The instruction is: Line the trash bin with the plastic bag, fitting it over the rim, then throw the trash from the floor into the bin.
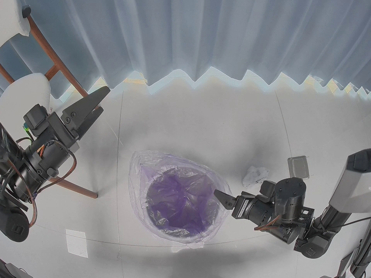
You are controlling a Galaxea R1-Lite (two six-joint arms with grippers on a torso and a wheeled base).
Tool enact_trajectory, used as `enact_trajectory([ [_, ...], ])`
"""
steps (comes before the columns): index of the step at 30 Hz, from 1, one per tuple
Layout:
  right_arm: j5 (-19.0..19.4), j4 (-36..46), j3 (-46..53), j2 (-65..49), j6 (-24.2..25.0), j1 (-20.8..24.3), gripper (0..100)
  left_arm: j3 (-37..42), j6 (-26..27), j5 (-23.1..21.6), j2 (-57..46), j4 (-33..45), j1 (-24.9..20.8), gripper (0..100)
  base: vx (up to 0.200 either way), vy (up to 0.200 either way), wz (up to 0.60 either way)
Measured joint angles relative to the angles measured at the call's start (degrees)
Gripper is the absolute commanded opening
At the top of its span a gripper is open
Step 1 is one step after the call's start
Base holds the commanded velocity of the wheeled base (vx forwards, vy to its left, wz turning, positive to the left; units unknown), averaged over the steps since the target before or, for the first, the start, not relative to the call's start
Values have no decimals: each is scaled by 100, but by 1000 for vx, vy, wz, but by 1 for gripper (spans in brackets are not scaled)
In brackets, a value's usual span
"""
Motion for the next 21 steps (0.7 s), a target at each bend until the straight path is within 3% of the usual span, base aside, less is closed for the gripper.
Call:
enact_trajectory([
  [5,-30,502,-190,-212,-490,-317,100,-361,591,-126,-544,1729,-213,100,0,0,0],
  [10,-233,978,-400,-236,-1044,-488,100,-645,1169,74,-1017,3304,-411,100,0,0,0],
  [14,-405,1235,-601,6,-1279,-534,100,-835,1424,191,-1287,3783,-544,100,0,0,0],
  [21,-740,1314,-1017,690,-1404,-440,100,-953,1666,263,-1398,3739,-1042,100,0,0,0],
])
